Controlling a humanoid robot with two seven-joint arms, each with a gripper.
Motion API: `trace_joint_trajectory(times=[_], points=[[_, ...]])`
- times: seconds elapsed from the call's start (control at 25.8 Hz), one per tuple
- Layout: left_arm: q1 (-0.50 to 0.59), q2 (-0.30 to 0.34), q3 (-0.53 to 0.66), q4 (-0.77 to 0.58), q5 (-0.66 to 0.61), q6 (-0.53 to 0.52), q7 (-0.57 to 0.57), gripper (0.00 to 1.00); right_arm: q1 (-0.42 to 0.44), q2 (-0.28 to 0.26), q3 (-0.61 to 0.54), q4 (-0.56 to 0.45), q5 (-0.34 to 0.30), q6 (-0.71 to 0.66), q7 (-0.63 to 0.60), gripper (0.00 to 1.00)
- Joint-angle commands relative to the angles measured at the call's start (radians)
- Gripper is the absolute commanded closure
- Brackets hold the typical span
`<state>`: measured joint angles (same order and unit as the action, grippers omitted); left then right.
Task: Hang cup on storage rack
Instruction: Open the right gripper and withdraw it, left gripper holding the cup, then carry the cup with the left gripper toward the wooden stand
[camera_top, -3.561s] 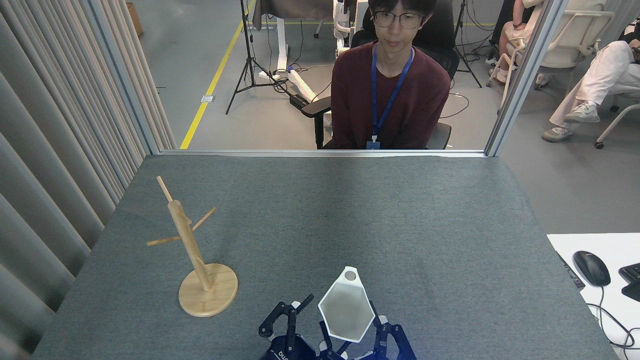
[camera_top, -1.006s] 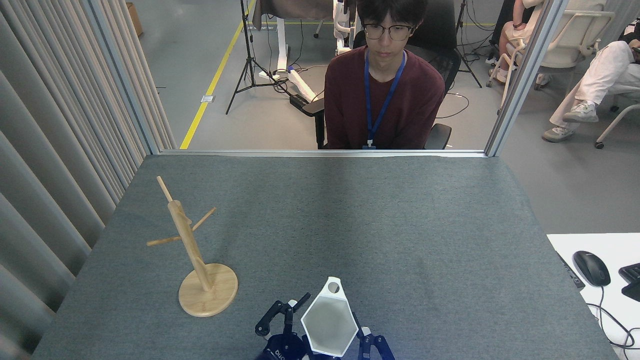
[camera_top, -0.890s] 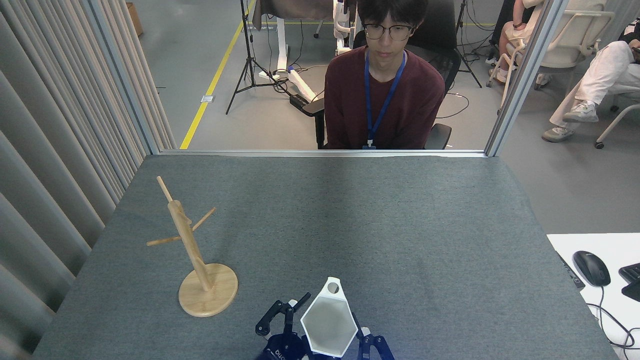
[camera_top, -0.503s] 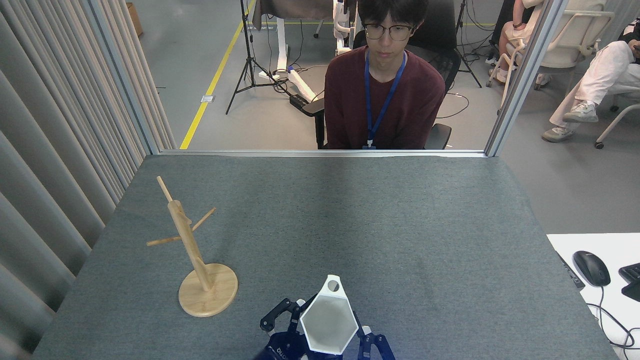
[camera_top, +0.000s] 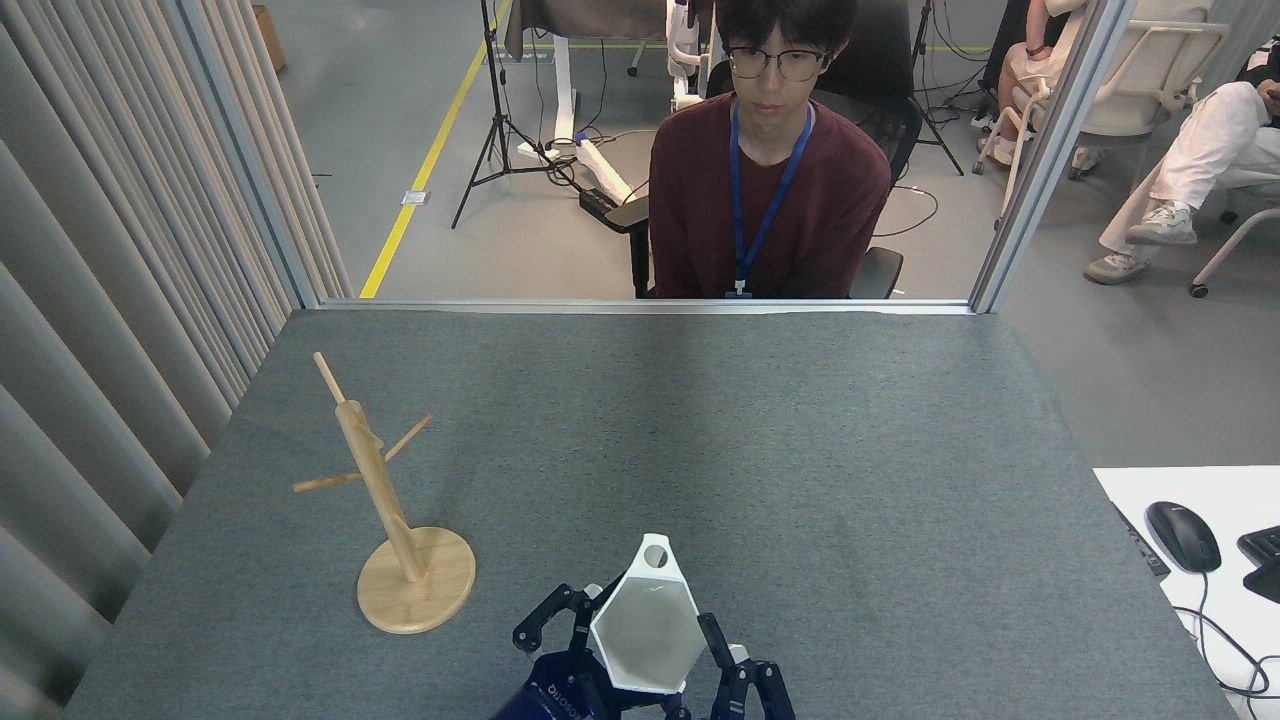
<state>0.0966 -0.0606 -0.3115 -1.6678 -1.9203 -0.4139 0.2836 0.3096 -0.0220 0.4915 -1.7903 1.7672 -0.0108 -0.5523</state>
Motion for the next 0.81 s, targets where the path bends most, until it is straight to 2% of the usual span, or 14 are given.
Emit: trace_joint_trajectory(times=[0.0, 0.08, 0.15, 0.23, 0.27, 0.31, 0.35, 0.46, 0.5, 0.54, 0.77], points=[[-0.001, 0.001, 0.000, 0.000, 0.000, 0.000, -0.001, 0.83, -0.004, 0.010, -0.045, -0.007, -0.144, 0.057, -0.015, 0.01], [0.003, 0.002, 0.000, -0.003, 0.000, 0.000, -0.001, 0.83, -0.009, 0.010, -0.185, -0.006, -0.361, 0.098, -0.001, 0.01], [0.006, 0.002, 0.002, -0.003, 0.001, 0.000, 0.000, 0.83, -0.012, 0.004, -0.330, -0.003, -0.540, 0.081, 0.011, 0.01], [0.005, -0.001, 0.003, -0.003, 0.001, 0.003, 0.000, 0.83, -0.007, -0.004, -0.513, 0.048, -0.643, 0.029, 0.017, 0.01], [0.003, -0.001, 0.005, -0.003, 0.001, 0.004, 0.000, 0.83, -0.009, -0.004, -0.584, 0.101, -0.650, 0.011, 0.029, 0.01], [0.003, -0.001, 0.012, -0.003, 0.001, 0.010, 0.000, 0.83, -0.003, -0.007, -0.622, 0.147, -0.627, 0.011, 0.054, 0.01], [0.002, -0.002, 0.026, -0.004, 0.003, 0.021, -0.001, 0.83, 0.003, -0.013, -0.619, 0.181, -0.559, 0.020, 0.077, 0.01], [0.008, -0.001, 0.106, -0.009, 0.007, 0.032, -0.003, 0.83, 0.057, -0.039, -0.611, 0.190, -0.187, 0.017, 0.078, 0.01], [0.011, -0.001, 0.140, -0.010, 0.007, 0.030, -0.004, 0.83, 0.074, -0.042, -0.610, 0.190, -0.097, 0.015, 0.077, 0.01], [0.012, -0.001, 0.169, -0.010, 0.007, 0.030, -0.008, 0.83, 0.074, -0.042, -0.610, 0.190, -0.071, 0.015, 0.075, 0.01], [0.074, 0.011, 0.377, -0.061, 0.017, 0.010, -0.003, 0.83, 0.074, -0.041, -0.608, 0.193, -0.069, 0.011, 0.077, 0.01]])
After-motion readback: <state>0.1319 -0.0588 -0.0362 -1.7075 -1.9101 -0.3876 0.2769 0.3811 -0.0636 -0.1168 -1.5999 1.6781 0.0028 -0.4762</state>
